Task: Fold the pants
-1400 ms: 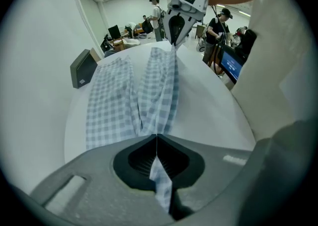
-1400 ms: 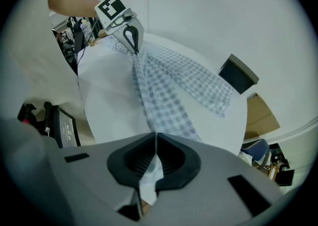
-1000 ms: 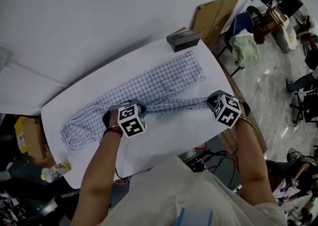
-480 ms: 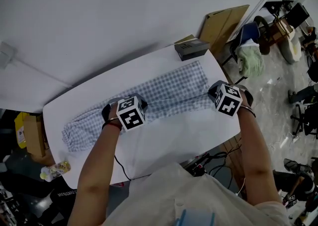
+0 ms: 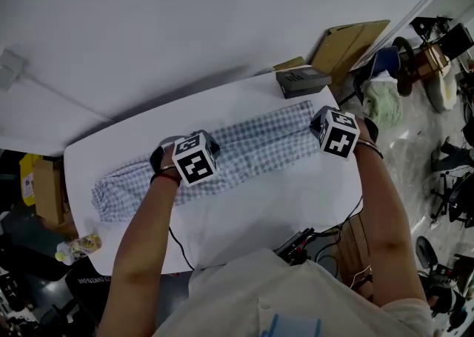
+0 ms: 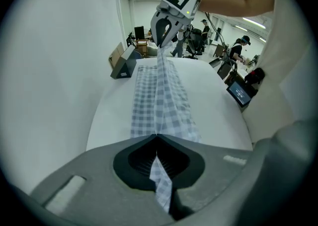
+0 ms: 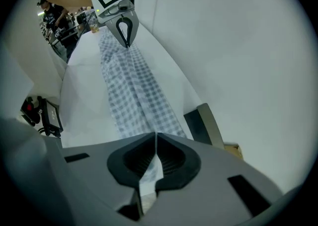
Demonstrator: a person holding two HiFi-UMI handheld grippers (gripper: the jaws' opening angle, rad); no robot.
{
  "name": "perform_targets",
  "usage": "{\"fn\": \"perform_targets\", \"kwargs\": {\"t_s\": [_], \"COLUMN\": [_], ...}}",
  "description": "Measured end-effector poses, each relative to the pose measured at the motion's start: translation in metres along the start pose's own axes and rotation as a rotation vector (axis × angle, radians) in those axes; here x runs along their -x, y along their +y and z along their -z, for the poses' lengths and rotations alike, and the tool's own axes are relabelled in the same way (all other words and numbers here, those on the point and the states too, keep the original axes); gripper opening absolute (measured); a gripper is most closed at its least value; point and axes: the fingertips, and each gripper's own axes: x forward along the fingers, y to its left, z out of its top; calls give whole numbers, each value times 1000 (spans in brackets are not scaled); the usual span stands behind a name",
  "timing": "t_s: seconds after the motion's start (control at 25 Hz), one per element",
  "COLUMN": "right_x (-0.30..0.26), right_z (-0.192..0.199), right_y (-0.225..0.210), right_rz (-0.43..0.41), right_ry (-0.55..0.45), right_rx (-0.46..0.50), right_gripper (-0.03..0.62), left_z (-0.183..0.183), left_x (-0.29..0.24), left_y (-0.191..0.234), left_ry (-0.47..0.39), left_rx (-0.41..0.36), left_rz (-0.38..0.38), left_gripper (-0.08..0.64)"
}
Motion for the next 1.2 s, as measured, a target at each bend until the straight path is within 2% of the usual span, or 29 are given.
{"fn": "perform_targets", "kwargs": {"t_s": [0.16,0.36,0.76,1.2], "right_x": [-14,-28,-56,-85], "right_z": [-11,-15,-13,-13], "right_y": [-15,-30,-54,-61], "right_rz": [-21,-36,-54,-65], "right_ry": [13,21,65,63], "right_rx": [54,73,70,28], "right_gripper": [25,23,23,23], "left_z": [6,12,8,14], "left_x": [-4,-13,-32,-56], "left_y": [13,25,49,62], "left_ry": [9,20,53,90], "left_rx": [43,91,131,155], "left_rz": [-4,-9,-13,-34], "left_gripper": [12,12,12,12]}}
